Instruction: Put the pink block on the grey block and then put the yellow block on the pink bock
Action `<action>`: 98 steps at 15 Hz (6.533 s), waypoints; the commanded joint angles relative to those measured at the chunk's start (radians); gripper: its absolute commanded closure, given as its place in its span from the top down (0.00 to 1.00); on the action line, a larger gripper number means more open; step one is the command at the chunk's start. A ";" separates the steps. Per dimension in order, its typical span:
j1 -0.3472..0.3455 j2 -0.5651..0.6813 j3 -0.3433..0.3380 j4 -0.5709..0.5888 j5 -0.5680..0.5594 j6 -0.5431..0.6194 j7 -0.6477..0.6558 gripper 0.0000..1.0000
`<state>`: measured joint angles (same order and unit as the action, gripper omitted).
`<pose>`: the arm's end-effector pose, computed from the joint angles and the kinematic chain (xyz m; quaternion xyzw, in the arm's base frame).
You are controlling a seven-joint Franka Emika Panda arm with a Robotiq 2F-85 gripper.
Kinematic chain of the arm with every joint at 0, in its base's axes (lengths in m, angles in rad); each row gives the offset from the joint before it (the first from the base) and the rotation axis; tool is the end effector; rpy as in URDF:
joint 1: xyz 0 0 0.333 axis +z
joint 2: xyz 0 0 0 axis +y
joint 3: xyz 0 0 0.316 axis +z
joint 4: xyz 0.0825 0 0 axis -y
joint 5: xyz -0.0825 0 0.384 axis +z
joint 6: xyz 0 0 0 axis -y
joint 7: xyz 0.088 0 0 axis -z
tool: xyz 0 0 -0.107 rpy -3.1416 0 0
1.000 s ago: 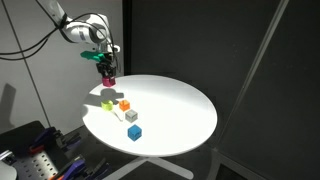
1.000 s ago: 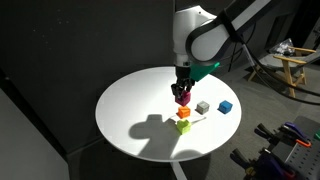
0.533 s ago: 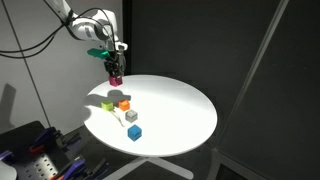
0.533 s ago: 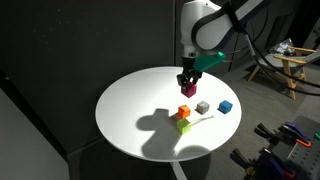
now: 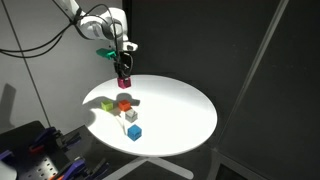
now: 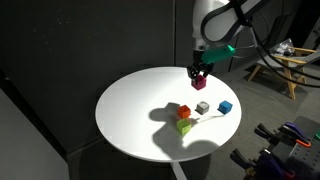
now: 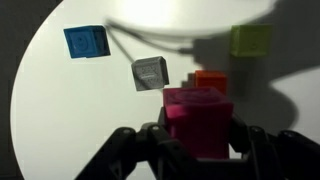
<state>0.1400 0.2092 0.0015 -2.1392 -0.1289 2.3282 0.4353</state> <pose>0.5584 0.0773 0.3057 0.9937 -0.1018 0.0035 0.0472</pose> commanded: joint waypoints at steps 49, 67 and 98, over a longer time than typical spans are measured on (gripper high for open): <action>-0.106 0.228 -0.039 -0.048 0.107 0.268 -0.205 0.30; -0.094 0.211 -0.036 -0.043 0.125 0.217 -0.198 1.00; 0.036 0.038 0.081 -0.126 0.063 0.085 -0.182 1.00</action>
<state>0.1614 0.2353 0.0760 -2.2409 -0.0333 2.3532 0.2275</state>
